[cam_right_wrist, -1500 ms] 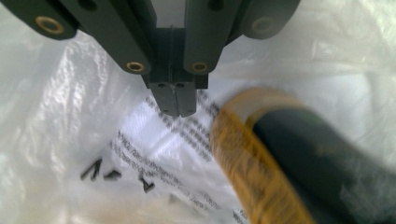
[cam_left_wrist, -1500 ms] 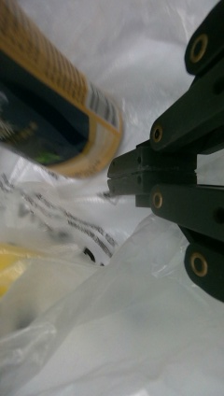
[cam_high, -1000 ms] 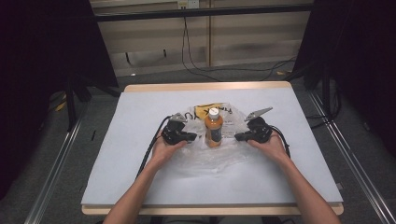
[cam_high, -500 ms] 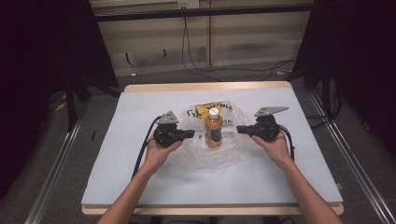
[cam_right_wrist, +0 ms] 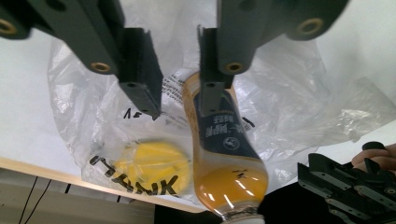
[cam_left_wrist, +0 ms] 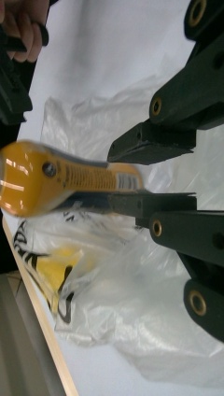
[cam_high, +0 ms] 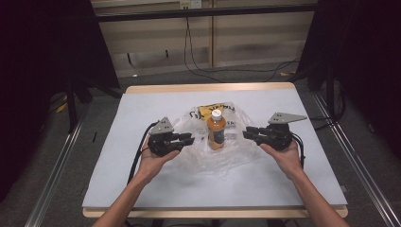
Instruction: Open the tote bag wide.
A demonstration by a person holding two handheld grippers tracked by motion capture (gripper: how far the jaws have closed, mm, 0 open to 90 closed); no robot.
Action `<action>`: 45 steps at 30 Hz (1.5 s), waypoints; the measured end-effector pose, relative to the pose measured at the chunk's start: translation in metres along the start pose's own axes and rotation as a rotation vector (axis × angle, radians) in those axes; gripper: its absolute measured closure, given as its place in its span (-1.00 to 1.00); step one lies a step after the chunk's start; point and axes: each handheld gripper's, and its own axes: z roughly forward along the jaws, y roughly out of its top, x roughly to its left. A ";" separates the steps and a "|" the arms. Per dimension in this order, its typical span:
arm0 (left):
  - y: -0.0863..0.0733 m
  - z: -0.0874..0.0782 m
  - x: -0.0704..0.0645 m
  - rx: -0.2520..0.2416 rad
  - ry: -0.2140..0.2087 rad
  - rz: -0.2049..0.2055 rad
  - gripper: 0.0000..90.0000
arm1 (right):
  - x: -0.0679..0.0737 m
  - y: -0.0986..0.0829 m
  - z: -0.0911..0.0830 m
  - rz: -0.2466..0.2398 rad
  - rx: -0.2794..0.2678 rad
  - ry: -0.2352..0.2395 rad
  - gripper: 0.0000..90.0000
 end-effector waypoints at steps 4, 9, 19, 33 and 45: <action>-0.005 -0.009 -0.006 -0.018 0.018 -0.009 0.35 | 0.006 -0.002 -0.011 0.017 -0.031 0.002 0.10; -0.007 -0.022 -0.007 -0.035 0.055 -0.021 0.00 | 0.013 -0.005 -0.027 0.021 -0.067 -0.046 -0.44; -0.011 -0.041 -0.012 -0.061 0.124 -0.058 -0.70 | 0.024 -0.020 -0.047 0.035 -0.081 -0.107 -0.92; -0.036 -0.073 -0.025 -0.058 0.164 -0.076 -0.92 | 0.038 -0.040 -0.082 0.058 -0.092 -0.142 -0.93; -0.068 -0.096 -0.039 -0.047 0.218 -0.103 -0.96 | 0.046 -0.071 -0.105 0.089 -0.048 -0.229 -0.89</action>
